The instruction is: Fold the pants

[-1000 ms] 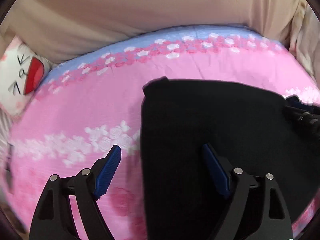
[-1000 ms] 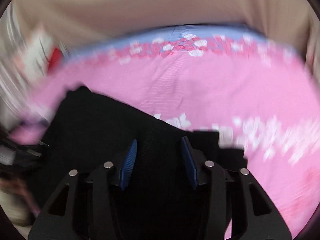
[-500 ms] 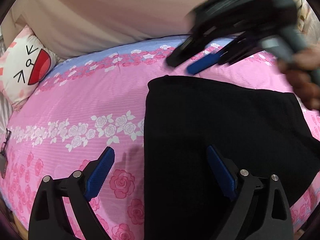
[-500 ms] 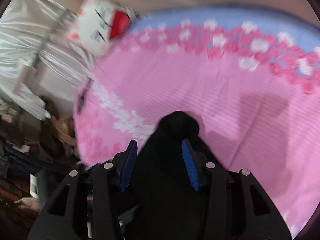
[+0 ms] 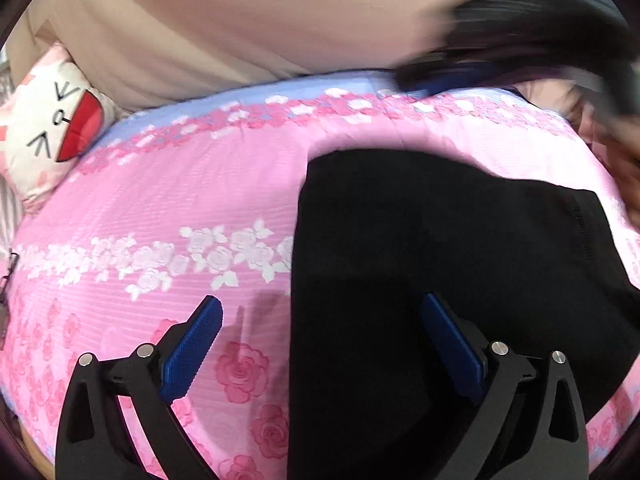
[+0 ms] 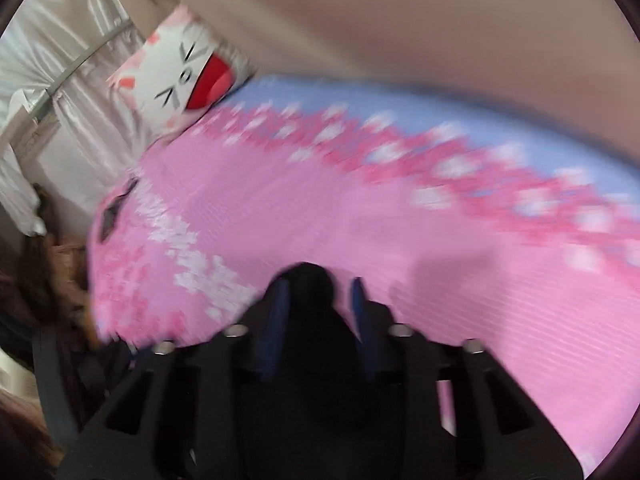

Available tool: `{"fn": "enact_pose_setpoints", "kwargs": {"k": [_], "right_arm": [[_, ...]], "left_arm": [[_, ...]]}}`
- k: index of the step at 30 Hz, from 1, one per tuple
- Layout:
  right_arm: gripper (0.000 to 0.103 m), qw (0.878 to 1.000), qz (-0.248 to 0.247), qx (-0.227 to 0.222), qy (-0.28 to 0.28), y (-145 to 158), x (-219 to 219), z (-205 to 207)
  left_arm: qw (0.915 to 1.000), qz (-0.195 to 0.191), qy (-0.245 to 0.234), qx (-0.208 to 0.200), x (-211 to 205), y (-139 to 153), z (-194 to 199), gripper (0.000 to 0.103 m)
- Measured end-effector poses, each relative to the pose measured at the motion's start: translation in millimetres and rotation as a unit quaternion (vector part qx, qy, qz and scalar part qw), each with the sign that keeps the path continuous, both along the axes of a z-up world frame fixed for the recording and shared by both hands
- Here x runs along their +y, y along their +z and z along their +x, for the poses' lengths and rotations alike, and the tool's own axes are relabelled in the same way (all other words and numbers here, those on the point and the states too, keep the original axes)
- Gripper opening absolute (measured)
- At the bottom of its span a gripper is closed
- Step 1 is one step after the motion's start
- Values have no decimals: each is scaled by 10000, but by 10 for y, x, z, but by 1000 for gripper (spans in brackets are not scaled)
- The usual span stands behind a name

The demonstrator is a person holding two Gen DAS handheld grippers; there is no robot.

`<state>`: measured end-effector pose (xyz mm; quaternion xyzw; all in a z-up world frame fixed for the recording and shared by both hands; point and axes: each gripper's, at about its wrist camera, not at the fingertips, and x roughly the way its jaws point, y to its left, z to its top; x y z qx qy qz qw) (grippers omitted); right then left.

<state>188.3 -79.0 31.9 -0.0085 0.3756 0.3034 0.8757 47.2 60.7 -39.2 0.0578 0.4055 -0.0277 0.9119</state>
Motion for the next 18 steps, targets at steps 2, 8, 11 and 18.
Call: {"fn": "enact_pose_setpoints", "kwargs": {"k": [2,8,11,18], "right_arm": [[47,9971,-6,-371,-663,73,-513,-407],[45,9852,-225,-3,-1701,-596,-1368,-1207],[45,9811,13,196,-1924,-1007,-1604,-1254],[46,9774,473,109,-2056,-831,-1594,-1590]], "left_arm": [[10000,57,11,-16,-15,0,-4,98],[9991,379,128,-104,-124,9,-18,98],[9990,401,158,-69,-156,23,-17,98],[9985,450,308,38,-136,82,-66,98]]}}
